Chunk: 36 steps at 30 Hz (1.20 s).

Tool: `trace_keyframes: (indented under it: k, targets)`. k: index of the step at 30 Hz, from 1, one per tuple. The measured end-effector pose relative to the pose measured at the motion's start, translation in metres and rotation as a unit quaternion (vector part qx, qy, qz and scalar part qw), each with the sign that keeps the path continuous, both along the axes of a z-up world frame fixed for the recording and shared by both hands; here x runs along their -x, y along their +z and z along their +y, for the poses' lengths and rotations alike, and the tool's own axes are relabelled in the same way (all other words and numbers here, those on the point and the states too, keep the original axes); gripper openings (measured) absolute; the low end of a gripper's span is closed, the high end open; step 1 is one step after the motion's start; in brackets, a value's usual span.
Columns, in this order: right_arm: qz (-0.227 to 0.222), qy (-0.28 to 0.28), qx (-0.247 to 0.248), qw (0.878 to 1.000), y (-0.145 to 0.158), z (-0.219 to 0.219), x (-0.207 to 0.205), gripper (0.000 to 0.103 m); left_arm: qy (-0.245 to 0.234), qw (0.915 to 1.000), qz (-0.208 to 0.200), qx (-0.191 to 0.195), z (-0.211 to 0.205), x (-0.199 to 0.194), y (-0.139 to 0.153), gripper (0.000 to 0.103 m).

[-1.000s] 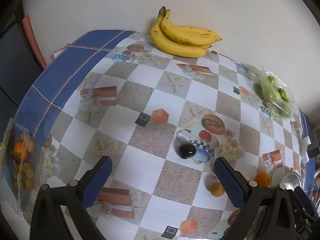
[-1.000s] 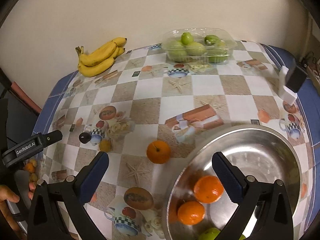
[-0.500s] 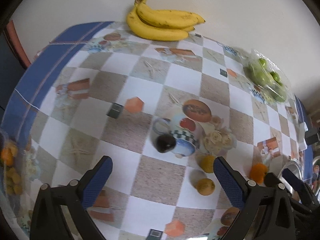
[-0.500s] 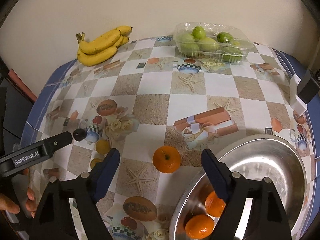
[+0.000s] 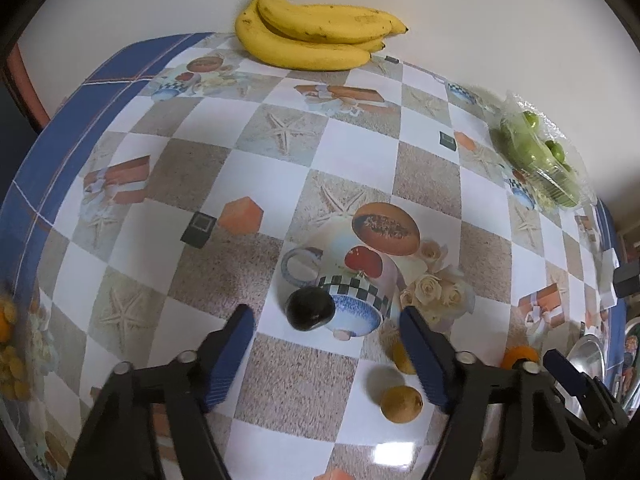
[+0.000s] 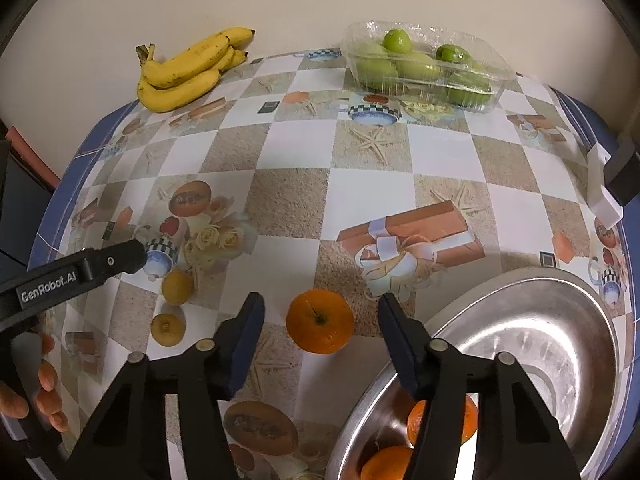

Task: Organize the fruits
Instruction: 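Grasp an orange with the right tool while the left tool grasps a dark round fruit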

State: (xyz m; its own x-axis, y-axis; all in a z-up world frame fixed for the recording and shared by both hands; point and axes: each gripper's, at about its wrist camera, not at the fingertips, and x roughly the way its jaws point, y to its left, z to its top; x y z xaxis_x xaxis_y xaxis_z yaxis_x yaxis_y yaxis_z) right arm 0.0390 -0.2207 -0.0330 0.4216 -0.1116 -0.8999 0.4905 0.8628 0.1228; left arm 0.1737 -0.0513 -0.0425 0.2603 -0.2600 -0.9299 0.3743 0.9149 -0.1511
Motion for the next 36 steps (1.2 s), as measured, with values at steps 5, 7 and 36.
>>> trace_keyframes:
  k: [5,7,36]
  targets:
    - [0.007,0.002,-0.001,1.0,-0.006,0.0,-0.004,0.052,-0.001,0.9998,0.017,0.007,-0.001,-0.003,-0.012,0.061]
    - [0.01,0.0,-0.003,1.0,-0.008,0.0,-0.004,0.052,0.004,0.9997,0.021,0.008,-0.001,-0.004,-0.016,0.056]
    - [0.008,-0.007,-0.016,1.0,-0.004,-0.001,-0.001,0.038,0.018,0.9993,0.004,0.032,0.006,-0.007,-0.002,0.031]
